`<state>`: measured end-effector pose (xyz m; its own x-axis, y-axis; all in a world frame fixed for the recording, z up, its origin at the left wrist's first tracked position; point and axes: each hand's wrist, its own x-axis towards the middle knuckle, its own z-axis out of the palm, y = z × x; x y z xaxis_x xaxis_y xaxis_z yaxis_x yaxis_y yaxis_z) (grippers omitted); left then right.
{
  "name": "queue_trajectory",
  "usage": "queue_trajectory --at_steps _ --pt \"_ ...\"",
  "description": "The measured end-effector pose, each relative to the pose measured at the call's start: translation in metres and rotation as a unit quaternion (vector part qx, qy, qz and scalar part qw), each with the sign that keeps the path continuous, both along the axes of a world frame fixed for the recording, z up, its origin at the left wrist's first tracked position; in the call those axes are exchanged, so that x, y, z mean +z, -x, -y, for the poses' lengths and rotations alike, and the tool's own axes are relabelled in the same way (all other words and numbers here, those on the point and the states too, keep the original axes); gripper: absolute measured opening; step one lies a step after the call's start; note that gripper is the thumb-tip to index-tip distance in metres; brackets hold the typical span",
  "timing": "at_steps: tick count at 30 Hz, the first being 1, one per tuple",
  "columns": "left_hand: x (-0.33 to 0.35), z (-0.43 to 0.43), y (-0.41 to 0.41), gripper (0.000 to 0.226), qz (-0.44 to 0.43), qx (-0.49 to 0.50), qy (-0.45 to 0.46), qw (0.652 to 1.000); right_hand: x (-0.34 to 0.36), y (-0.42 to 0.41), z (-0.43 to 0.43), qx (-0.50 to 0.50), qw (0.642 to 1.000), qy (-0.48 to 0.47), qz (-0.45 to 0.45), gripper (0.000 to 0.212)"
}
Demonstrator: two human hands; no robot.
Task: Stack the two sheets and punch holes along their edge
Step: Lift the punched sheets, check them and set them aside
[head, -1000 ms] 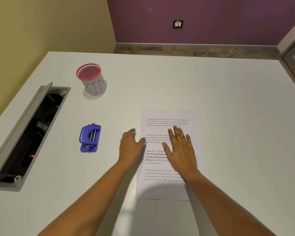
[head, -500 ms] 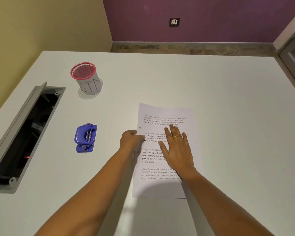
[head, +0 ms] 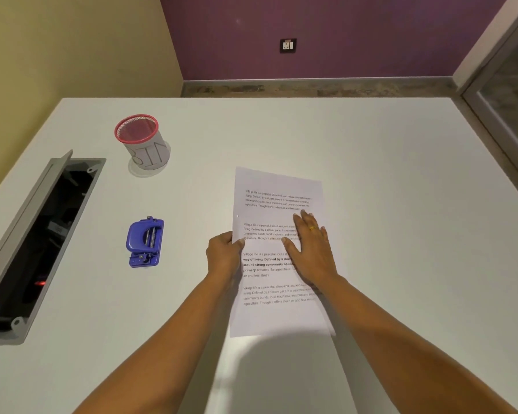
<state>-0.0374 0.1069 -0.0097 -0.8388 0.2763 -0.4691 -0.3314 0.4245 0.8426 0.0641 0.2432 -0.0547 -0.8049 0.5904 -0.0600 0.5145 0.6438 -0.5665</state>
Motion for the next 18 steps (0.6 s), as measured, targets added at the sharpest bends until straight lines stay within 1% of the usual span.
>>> queue_trajectory --at_steps 2,4,7,9,13,16,18 --pt "0.006 0.003 -0.001 0.013 -0.006 0.006 -0.024 1.0 0.01 -0.011 -0.006 -0.1 0.993 0.059 -0.037 0.06" --pt "0.014 0.006 -0.003 0.013 -0.015 0.0 -0.047 0.999 0.022 -0.023 -0.006 -0.193 0.969 0.139 -0.071 0.064" --pt "0.028 0.011 -0.007 0.017 -0.04 -0.019 -0.082 0.996 0.039 -0.035 -0.005 -0.261 0.917 0.271 -0.134 0.063" --pt "0.038 0.014 -0.01 0.016 -0.056 -0.022 -0.101 0.993 0.05 -0.041 -0.002 -0.283 0.891 0.317 -0.163 0.054" --pt "0.057 0.021 -0.014 0.02 -0.087 -0.021 -0.152 0.984 0.075 -0.049 0.001 -0.298 0.869 0.309 -0.247 0.03" --pt "0.073 0.025 -0.019 0.018 -0.105 -0.02 -0.212 0.971 0.096 -0.054 0.005 -0.277 0.878 0.261 -0.29 0.013" --pt "0.083 0.027 -0.021 0.019 -0.113 -0.016 -0.247 0.962 0.108 -0.056 0.008 -0.26 0.879 0.241 -0.32 0.01"
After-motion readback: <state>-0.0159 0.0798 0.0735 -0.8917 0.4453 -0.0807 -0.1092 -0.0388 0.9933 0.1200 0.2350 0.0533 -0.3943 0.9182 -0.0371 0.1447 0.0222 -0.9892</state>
